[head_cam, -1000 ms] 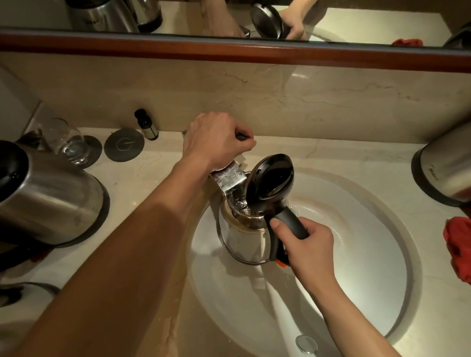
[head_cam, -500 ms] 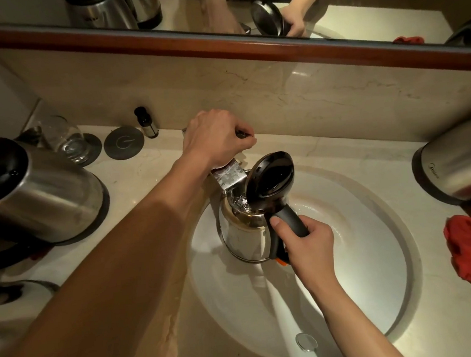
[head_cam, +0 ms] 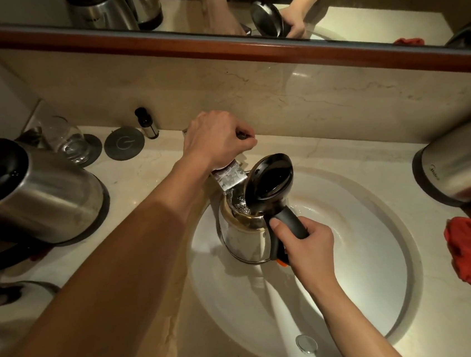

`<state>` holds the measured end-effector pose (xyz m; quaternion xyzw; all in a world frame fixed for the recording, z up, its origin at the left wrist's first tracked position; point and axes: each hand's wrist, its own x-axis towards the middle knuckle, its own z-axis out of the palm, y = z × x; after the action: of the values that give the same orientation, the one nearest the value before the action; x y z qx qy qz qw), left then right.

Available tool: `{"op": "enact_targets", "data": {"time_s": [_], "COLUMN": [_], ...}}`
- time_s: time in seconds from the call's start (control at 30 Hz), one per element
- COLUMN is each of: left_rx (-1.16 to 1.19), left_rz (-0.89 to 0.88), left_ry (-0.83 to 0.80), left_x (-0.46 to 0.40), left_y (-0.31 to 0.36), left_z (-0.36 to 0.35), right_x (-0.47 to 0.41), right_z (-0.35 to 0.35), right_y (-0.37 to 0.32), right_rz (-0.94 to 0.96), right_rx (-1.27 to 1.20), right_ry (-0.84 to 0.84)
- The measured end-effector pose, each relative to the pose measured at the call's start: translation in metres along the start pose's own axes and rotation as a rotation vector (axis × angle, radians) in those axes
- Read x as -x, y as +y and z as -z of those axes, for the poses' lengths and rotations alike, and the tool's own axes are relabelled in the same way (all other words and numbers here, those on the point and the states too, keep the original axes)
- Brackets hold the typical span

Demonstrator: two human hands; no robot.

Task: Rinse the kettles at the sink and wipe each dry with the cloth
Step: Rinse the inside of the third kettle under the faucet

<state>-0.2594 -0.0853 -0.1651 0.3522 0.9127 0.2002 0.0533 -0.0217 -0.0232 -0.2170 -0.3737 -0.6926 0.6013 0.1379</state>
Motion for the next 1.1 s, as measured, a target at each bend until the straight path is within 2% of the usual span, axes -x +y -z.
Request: {"op": "enact_targets", "data": {"time_s": [0.47,1.1], "left_rx": [0.003,0.000], "left_rz": [0.004,-0.003], "left_ry": [0.000,0.020], "left_x": [0.0006,0.0010], "left_y": [0.0013,0.0018], "left_z": [0.0016,0.0012], "right_x": [-0.0031,-0.0024], "right_z": [0.0007,-0.0028], "right_y": [0.0066,0.0081], "right_rz": [0.039,-0.010], "right_rx": [0.033,0.029], "right_ry": [0.025,0.024]}}
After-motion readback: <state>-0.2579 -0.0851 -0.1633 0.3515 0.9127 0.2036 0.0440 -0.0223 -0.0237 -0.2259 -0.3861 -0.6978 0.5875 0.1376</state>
